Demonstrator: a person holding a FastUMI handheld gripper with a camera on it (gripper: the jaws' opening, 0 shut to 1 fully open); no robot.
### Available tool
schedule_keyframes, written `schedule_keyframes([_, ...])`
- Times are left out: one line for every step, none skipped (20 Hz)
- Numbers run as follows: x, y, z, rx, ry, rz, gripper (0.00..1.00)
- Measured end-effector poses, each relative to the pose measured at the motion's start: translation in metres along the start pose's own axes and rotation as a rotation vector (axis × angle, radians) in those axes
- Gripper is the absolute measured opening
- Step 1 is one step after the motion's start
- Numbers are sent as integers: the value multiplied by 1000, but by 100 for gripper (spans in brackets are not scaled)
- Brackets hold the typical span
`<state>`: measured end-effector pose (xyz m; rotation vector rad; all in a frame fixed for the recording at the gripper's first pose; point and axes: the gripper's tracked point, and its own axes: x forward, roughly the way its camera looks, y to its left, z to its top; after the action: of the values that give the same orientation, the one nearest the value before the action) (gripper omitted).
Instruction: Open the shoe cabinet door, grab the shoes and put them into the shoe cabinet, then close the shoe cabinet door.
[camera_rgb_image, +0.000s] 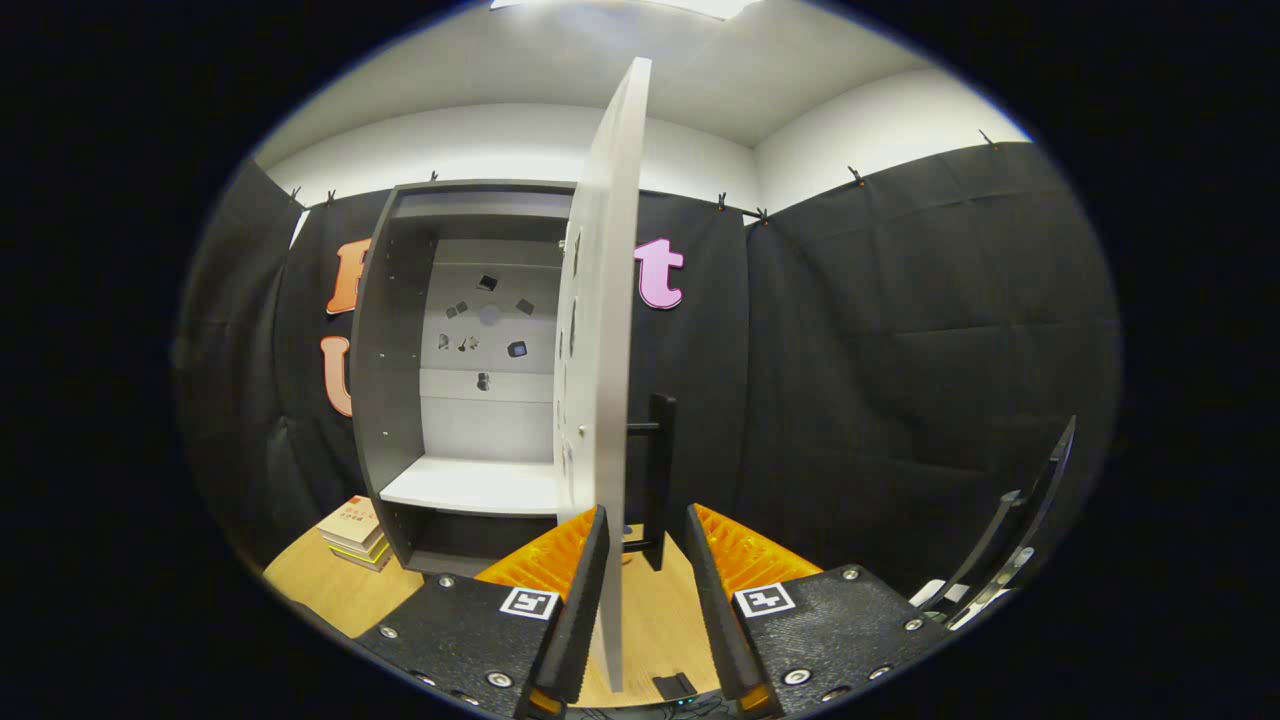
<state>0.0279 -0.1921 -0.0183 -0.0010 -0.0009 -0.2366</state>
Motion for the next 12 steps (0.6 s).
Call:
schedule_keyframes([-3,-1,-1,-2,3,0,51])
schedule_keyframes([-6,-1,0,-2,0,4,51])
schedule_keyframes([-10,3,1,2,-6,10,51])
schedule_keyframes([-11,11,4,6,-8,20,51])
schedule_keyframes([-14,18,6,8,-13,31,52])
schedule_keyframes([-15,26,10,10,-18,44,52])
schedule_keyframes([-19,34,15,12,-28,59,52])
schedule_keyframes([-22,46,20,16,-40,77,52])
schedule_keyframes([-26,58,24,14,-46,96,52])
schedule_keyframes([-28,66,23,9,-51,111,52])
schedule_keyframes([-29,76,22,4,-49,130,52])
schedule_keyframes([-28,88,20,-2,-46,147,52])
